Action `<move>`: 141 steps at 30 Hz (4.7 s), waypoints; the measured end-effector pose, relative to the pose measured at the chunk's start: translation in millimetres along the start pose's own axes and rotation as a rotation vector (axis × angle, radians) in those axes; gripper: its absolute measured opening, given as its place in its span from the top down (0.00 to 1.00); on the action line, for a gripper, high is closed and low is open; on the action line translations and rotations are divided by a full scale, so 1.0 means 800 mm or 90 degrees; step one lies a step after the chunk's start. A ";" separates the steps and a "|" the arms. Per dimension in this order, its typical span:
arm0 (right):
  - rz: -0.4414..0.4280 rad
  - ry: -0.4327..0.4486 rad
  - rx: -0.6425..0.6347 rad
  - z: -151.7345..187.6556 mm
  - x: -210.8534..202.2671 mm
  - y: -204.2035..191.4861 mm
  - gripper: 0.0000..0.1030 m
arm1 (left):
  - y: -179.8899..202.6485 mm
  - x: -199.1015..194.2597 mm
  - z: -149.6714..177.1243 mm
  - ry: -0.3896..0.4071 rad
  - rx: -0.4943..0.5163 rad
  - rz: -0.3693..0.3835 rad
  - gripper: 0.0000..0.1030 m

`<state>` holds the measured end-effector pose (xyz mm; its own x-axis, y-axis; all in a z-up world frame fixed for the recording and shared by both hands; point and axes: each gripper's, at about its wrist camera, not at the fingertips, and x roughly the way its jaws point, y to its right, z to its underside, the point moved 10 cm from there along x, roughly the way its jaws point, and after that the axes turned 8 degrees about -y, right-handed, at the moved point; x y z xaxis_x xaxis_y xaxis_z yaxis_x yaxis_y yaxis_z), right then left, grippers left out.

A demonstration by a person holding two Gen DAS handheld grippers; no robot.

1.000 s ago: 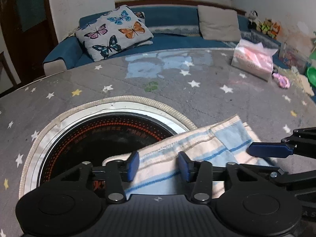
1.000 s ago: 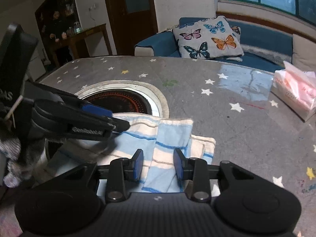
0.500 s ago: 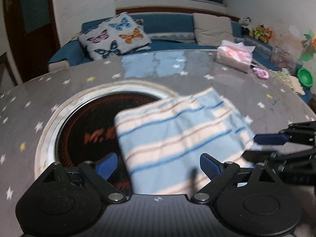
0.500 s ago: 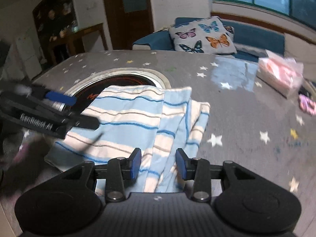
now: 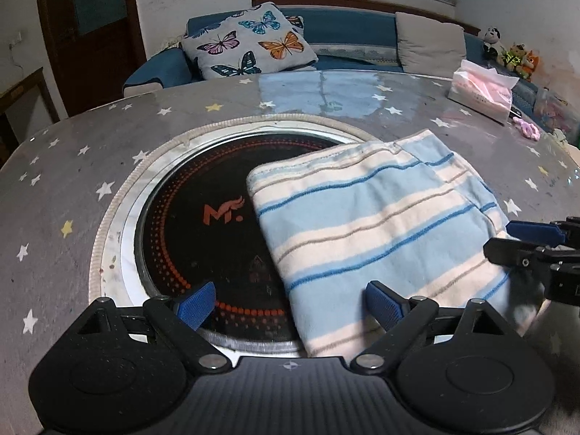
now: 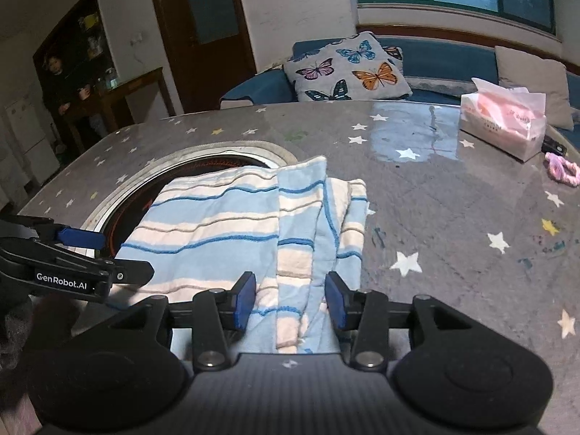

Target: Fold clothes

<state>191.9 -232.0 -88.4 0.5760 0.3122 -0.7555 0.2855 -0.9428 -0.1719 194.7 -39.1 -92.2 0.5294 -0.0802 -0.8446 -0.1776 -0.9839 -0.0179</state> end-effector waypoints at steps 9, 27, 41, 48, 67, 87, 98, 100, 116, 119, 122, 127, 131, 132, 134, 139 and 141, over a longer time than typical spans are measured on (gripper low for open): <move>-0.019 -0.012 0.020 -0.017 -0.007 0.015 0.51 | -0.004 -0.005 0.006 -0.013 -0.033 0.032 0.10; -0.054 -0.027 0.110 -0.037 0.031 0.036 0.57 | 0.003 0.005 -0.008 -0.032 -0.067 0.097 0.49; -0.067 -0.020 0.114 -0.041 0.037 0.036 0.69 | 0.006 0.005 -0.013 -0.035 -0.085 0.109 0.75; -0.088 -0.019 0.117 -0.043 0.028 0.025 0.86 | -0.001 -0.003 -0.017 -0.018 -0.102 0.102 0.89; -0.199 -0.021 -0.001 -0.116 0.035 -0.170 0.88 | -0.181 -0.090 0.017 0.059 -0.198 0.034 0.91; -0.324 -0.065 -0.093 -0.147 0.135 -0.405 0.88 | -0.406 -0.120 0.076 0.040 -0.320 -0.126 0.91; -0.308 -0.057 -0.074 -0.164 0.158 -0.403 0.88 | -0.416 -0.090 0.050 0.029 -0.309 -0.130 0.91; -0.299 -0.054 -0.070 -0.169 0.162 -0.398 0.88 | -0.415 -0.082 0.043 0.028 -0.307 -0.127 0.91; -0.240 -0.030 -0.105 -0.189 0.171 -0.383 0.84 | -0.425 -0.060 0.043 0.005 -0.295 -0.185 0.49; -0.250 -0.039 -0.124 -0.186 0.180 -0.398 0.84 | -0.426 -0.057 0.041 0.003 -0.291 -0.191 0.45; -0.231 -0.067 -0.132 -0.178 0.202 -0.399 0.84 | -0.425 -0.052 0.041 -0.002 -0.288 -0.189 0.41; -0.227 -0.089 -0.150 -0.168 0.206 -0.395 0.86 | -0.422 -0.052 0.046 -0.004 -0.281 -0.193 0.33; -0.235 -0.091 -0.190 -0.163 0.175 -0.402 0.86 | -0.410 -0.059 0.047 0.006 -0.269 -0.189 0.23; -0.239 -0.093 -0.199 -0.159 0.167 -0.403 0.86 | -0.406 -0.061 0.048 0.008 -0.263 -0.190 0.21; -0.241 -0.096 -0.222 -0.148 0.153 -0.403 0.86 | -0.397 -0.064 0.050 0.012 -0.252 -0.191 0.19; -0.216 -0.109 -0.258 -0.120 0.144 -0.396 0.86 | -0.373 -0.067 0.061 0.011 -0.245 -0.179 0.12; -0.203 -0.112 -0.267 -0.112 0.144 -0.391 0.84 | -0.364 -0.070 0.067 0.011 -0.241 -0.175 0.10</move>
<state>237.6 109.2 -64.9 0.2846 0.5167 -0.8074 0.7259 -0.6663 -0.1706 172.8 260.6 -68.3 0.5287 0.1920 -0.8268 0.2850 -0.9577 -0.0401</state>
